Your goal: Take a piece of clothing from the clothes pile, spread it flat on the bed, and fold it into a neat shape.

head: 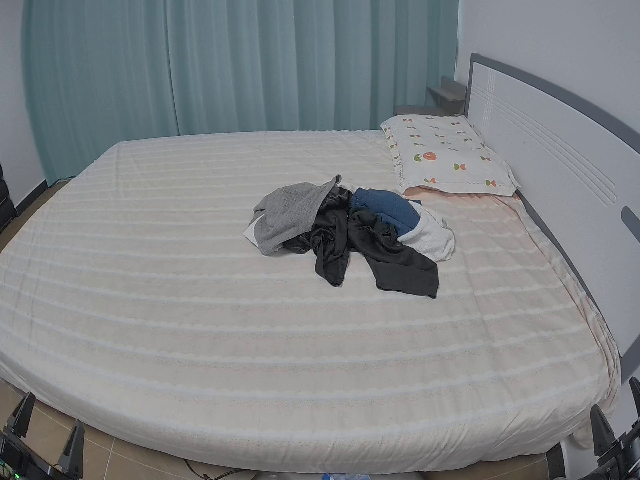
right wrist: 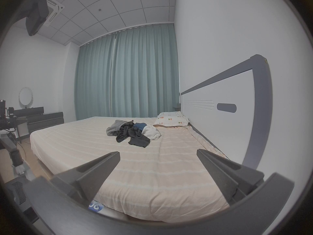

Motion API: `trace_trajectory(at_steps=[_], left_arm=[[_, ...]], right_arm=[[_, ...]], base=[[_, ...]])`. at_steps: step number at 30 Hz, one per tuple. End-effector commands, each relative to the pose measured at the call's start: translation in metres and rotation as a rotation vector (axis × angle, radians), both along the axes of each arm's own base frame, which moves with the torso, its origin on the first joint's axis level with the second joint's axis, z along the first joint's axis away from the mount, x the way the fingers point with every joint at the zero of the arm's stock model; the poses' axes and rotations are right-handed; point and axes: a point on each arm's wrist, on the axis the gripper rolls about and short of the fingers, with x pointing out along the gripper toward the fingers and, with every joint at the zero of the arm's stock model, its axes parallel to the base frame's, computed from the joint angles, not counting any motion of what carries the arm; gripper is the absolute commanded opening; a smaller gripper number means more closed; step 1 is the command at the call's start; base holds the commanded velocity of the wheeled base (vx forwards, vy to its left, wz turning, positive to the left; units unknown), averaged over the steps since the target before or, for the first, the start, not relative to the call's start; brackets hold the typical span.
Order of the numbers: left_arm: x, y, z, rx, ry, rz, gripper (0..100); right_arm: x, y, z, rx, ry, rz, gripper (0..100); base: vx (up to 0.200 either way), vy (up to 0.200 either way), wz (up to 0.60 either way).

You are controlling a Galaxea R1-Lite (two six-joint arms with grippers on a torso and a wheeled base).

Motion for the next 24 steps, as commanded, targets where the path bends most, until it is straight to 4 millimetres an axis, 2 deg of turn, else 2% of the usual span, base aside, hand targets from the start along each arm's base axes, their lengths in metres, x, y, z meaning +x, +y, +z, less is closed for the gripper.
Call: trace_trajectory(at_steps=[1,3,4,5,6,8,10,14,17,18,19,20,21,23,24], left_arm=[[0.0,0.0,-0.004,-0.001,0.0,0.0,100],[0.0,0.0,-0.004,-0.001,0.0,0.0,100],[0.0,0.0,-0.004,-0.001,0.0,0.0,100],[0.0,0.0,-0.004,-0.001,0.0,0.0,100],[0.0,0.0,-0.004,0.001,0.0,0.0,100],[0.0,0.0,-0.004,0.001,0.0,0.0,100],[0.0,0.0,-0.004,-0.001,0.0,0.0,100],[0.0,0.0,-0.004,0.001,0.0,0.0,100],[0.0,0.0,-0.004,0.001,0.0,0.0,100],[0.0,0.0,-0.004,0.001,0.0,0.0,100],[0.0,0.0,-0.004,-0.001,0.0,0.0,100],[0.0,0.0,-0.004,-0.001,0.0,0.0,100],[0.0,0.0,-0.004,0.001,0.0,0.0,100],[0.0,0.0,-0.004,0.001,0.0,0.0,100],[0.0,0.0,-0.004,-0.001,0.0,0.0,100]], right_arm=[[0.0,0.0,-0.004,-0.012,-0.003,0.011,100],[-0.002,0.001,0.003,-0.006,-0.025,0.034,100],[-0.008,0.001,0.042,0.018,-0.111,0.071,100],[-0.009,0.001,0.066,0.042,-0.129,0.082,100],[-0.009,0.001,0.073,0.051,-0.125,0.085,100],[0.007,0.002,0.087,0.051,-0.039,0.101,100],[0.021,0.002,0.085,0.048,0.051,0.119,100],[0.063,0.003,0.086,0.074,0.272,0.129,100],[0.113,0.006,0.086,0.144,0.427,0.139,100],[0.116,0.006,0.086,0.148,0.432,0.141,100],[0.143,0.009,0.083,0.163,0.471,0.165,100],[0.145,0.01,0.083,0.162,0.474,0.166,100],[0.173,0.012,0.078,0.174,0.513,0.166,100],[0.173,0.012,0.078,0.174,0.513,0.166,100],[0.23,0.016,0.06,0.209,0.581,0.142,100]], base=[[0.0,0.0,0.0],[0.0,0.0,0.0],[0.0,0.0,0.0],[0.0,0.0,0.0],[0.0,0.0,0.0],[0.0,0.0,0.0],[0.0,0.0,0.0],[0.0,0.0,0.0],[0.0,0.0,0.0],[0.0,0.0,0.0],[0.0,0.0,0.0],[0.0,0.0,0.0],[0.0,0.0,0.0],[0.0,0.0,0.0],[0.0,0.0,0.0]])
